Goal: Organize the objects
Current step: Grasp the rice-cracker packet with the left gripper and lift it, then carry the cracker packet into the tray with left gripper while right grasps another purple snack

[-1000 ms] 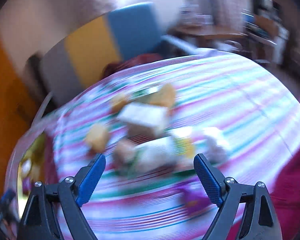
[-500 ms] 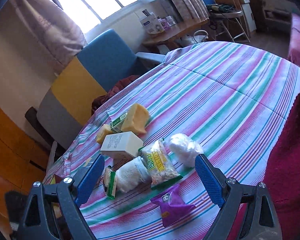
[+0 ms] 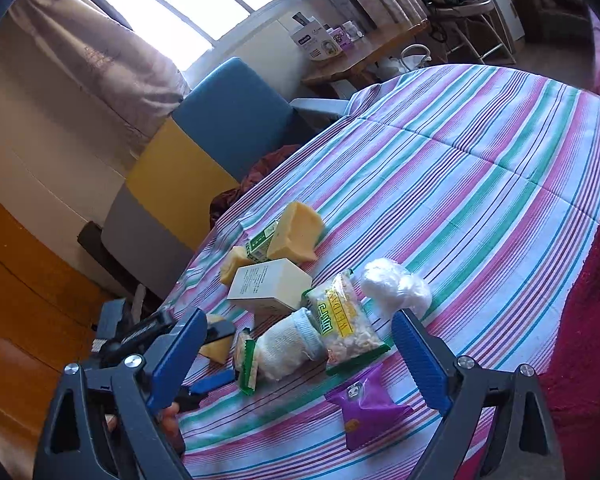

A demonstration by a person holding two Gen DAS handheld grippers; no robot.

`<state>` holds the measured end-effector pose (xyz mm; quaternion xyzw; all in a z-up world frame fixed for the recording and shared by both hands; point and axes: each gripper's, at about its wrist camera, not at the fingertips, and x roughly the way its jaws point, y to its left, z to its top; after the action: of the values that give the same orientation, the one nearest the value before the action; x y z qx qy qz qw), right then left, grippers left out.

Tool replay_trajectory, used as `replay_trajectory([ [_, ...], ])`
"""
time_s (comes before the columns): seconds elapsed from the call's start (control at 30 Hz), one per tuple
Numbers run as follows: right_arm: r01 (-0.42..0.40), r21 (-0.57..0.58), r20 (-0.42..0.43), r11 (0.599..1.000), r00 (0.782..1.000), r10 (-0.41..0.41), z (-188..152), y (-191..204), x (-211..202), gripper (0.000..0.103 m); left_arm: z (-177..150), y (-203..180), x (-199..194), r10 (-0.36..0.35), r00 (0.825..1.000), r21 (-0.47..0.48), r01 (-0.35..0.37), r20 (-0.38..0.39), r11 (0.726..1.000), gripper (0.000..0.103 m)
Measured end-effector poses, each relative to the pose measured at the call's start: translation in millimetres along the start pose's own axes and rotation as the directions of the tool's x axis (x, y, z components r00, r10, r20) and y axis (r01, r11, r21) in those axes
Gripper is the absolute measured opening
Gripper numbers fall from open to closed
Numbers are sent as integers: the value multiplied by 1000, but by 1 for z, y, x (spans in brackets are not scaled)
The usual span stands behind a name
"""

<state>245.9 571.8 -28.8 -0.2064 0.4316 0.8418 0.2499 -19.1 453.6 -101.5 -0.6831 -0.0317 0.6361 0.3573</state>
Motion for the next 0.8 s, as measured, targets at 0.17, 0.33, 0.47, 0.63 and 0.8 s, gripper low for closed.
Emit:
replay_trajectory([
  [0.17, -3, 15, -9, 1000, 1000, 3, 0, -4, 1, 94, -10, 19, 1, 31, 999, 68, -30, -13, 997, 53],
  [0.33, 22, 6, -41, 1000, 999, -22, 0, -2, 7, 94, -34, 41, -20, 125, 991, 227, -131, 38, 965, 50],
  [0.47, 38, 6, -57, 999, 998, -38, -1, -3, 10, 94, -58, 54, -32, 170, 983, 339, -185, 73, 922, 50],
  [0.63, 73, -5, -120, 997, 990, -73, -2, -3, 20, 94, -99, 52, -33, 258, 952, 501, -305, 164, 810, 50],
  [0.8, 142, -61, -221, 988, 963, -152, -8, 2, 38, 94, -113, 56, -33, 267, 936, 526, -349, 228, 775, 50],
])
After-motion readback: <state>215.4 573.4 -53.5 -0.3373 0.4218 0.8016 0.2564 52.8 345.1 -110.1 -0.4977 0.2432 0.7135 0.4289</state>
